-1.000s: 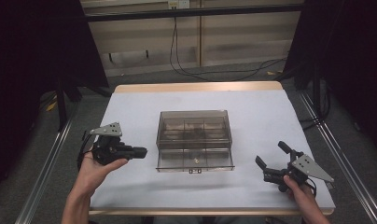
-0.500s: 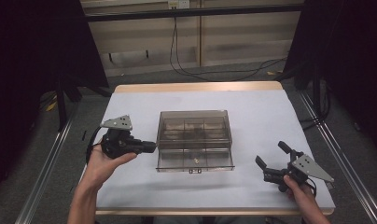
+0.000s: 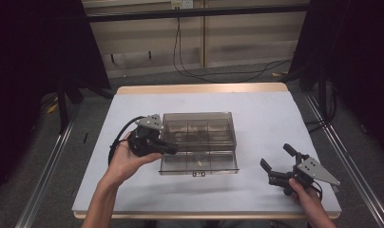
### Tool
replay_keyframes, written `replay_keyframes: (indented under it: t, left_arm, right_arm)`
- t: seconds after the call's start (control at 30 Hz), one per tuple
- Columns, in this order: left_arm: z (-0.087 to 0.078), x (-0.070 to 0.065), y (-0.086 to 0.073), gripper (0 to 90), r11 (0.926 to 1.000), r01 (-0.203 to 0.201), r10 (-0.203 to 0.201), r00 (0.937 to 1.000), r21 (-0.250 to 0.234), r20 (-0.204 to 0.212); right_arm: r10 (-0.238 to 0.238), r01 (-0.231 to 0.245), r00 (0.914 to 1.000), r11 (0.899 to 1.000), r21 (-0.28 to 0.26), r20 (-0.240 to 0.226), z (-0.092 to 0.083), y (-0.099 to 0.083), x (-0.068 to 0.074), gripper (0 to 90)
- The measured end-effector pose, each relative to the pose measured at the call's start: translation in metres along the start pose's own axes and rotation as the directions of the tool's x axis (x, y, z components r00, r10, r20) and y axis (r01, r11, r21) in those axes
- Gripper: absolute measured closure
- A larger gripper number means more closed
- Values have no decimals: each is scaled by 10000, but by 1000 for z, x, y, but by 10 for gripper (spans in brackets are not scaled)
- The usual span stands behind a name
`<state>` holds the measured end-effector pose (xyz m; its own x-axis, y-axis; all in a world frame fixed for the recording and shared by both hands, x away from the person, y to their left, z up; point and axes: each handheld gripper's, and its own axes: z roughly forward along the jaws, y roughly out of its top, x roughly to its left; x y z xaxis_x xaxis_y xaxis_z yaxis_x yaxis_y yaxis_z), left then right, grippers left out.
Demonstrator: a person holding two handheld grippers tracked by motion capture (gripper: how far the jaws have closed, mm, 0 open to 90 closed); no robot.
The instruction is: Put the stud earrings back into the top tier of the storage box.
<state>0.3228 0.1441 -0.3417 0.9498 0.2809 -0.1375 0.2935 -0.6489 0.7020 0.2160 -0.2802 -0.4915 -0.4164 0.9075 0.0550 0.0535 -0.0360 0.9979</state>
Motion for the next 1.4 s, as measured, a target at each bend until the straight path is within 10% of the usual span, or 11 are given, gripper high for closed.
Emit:
replay_keyframes:
  t: [0.73, 1.27, 1.4]
  left_arm:
    - [46, -9, 46, 852, 9678, -1064, 1028, 9943, 2282, 280]
    - [76, -17, 50, 853, 9195, -1619, 1505, 9868, 3583, 595]
    - [86, -18, 49, 851, 8976, -1668, 1658, 9854, 4080, 382]
  right_arm:
    - [19, -19, 10000, 10000, 2, -10, 0, 0, 0, 0]
    - [13, -13, 10000, 10000, -2, -7, 0, 0, 0, 0]
    - [17, -17, 10000, 10000, 0, -8, 0, 0, 0, 0]
